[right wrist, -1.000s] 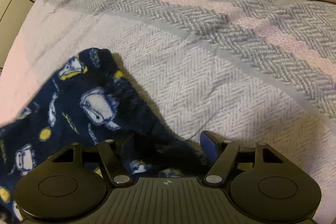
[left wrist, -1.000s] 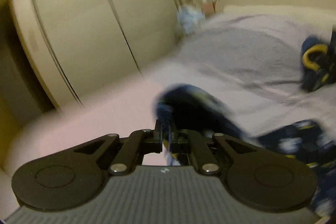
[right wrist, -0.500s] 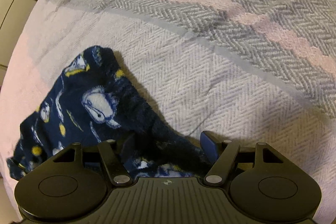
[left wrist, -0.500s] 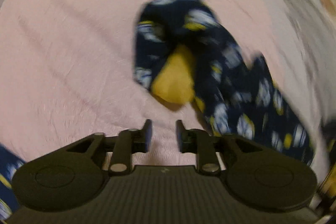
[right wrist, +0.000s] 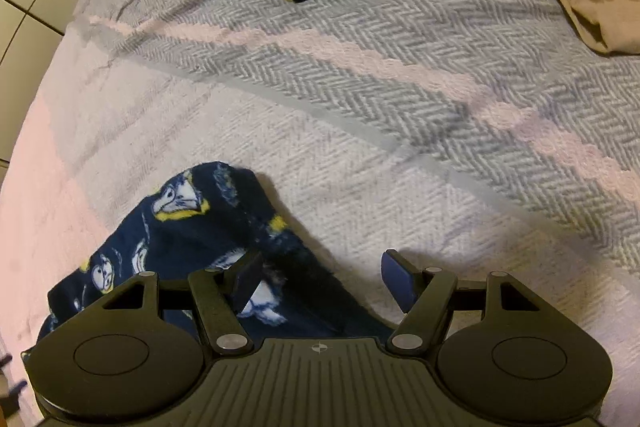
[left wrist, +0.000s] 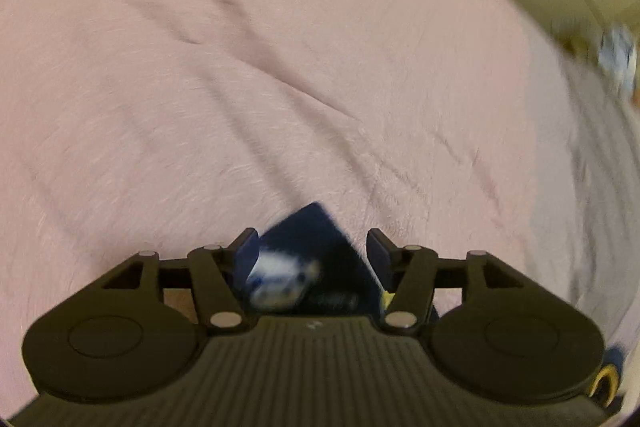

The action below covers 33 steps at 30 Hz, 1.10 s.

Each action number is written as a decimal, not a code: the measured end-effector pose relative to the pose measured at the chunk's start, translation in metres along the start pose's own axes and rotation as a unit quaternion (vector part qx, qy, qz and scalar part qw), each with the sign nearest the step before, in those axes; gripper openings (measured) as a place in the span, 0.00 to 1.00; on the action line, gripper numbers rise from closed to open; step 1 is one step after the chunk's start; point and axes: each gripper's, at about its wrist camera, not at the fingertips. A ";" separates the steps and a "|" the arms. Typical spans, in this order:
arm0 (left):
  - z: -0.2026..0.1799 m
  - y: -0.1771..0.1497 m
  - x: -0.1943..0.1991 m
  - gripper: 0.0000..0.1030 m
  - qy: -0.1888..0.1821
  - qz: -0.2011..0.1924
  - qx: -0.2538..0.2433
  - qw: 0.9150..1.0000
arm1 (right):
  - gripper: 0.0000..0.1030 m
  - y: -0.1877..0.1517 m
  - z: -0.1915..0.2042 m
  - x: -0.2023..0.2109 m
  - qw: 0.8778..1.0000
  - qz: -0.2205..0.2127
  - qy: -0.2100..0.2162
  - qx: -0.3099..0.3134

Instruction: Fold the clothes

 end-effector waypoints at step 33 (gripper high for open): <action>0.256 -0.193 0.148 0.41 0.091 -0.156 0.132 0.975 | 0.67 -0.037 0.029 0.015 0.997 -0.009 -0.011 0.070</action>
Point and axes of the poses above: each gripper's, at about its wrist camera, not at the fingertips, and x roughly against the way its jaws point, z to its left, y to its top, and after that the axes turned 2 degrees about -y, right-handed
